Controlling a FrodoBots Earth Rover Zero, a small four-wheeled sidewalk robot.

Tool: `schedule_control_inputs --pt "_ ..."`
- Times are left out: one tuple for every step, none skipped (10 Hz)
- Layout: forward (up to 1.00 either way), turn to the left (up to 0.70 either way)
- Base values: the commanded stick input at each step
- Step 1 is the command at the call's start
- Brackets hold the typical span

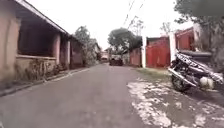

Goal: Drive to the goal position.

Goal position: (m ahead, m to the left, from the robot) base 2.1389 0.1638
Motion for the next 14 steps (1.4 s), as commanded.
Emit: schedule_control_inputs --pt "0.7 0.07" --pt "0.7 0.07" --pt "0.7 0.07" --pt "0.7 0.07" --pt "0.7 0.07" --pt "0.7 0.07" --pt "0.7 0.07" --pt "0.7 0.07" --pt "0.7 0.07" --pt "0.7 0.07" --pt "0.7 0.07" --pt "0.7 0.07" --pt "0.7 0.07" --pt "0.7 0.07"
